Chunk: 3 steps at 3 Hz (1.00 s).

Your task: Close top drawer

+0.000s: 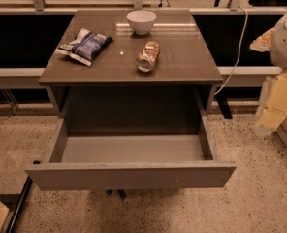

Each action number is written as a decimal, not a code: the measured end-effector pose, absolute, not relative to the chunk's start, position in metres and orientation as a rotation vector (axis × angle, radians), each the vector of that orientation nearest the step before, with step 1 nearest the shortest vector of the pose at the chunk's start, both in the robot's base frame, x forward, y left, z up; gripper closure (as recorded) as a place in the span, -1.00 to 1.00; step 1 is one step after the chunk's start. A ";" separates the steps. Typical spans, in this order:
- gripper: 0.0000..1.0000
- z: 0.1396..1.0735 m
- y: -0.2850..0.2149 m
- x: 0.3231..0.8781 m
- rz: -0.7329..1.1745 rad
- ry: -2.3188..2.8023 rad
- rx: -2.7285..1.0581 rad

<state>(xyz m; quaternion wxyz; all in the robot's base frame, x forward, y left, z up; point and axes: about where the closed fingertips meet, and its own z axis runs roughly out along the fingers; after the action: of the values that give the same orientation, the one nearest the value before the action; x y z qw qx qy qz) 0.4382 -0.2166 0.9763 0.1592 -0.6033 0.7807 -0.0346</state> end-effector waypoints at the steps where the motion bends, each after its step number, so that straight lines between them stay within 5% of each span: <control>1: -1.00 0.976 -0.217 0.438 -0.099 2.231 -1.724; 3: -0.26 0.968 -0.214 0.439 -0.147 2.176 -1.765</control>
Offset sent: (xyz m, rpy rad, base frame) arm 0.0000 0.0000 0.0000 0.0000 0.0000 0.0000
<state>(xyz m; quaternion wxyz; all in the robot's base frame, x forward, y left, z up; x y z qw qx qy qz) 0.4390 -0.2140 0.9679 0.1673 -0.6201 0.7647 -0.0516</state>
